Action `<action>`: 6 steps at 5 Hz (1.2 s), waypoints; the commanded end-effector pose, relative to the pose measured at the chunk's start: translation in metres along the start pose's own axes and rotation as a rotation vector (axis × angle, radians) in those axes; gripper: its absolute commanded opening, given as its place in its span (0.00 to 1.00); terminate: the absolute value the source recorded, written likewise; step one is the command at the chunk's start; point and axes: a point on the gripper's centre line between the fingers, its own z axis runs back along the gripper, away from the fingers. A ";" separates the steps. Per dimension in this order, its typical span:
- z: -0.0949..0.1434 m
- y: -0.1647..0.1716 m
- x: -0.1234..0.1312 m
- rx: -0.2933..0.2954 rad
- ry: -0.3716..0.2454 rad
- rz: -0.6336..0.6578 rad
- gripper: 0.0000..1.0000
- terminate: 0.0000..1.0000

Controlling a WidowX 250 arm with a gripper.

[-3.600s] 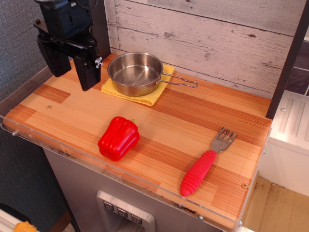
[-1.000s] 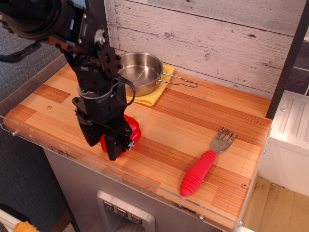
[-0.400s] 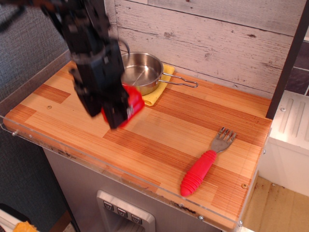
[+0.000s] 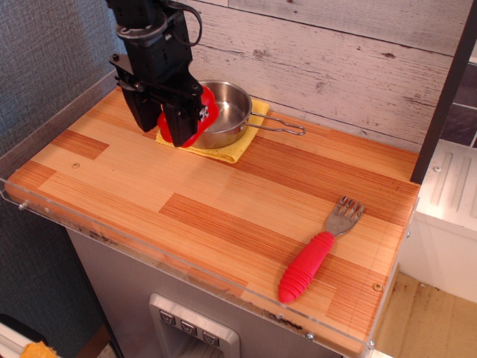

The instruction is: Put the red pepper inside the pot

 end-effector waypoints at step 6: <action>0.007 0.011 0.069 0.019 0.037 0.031 1.00 0.00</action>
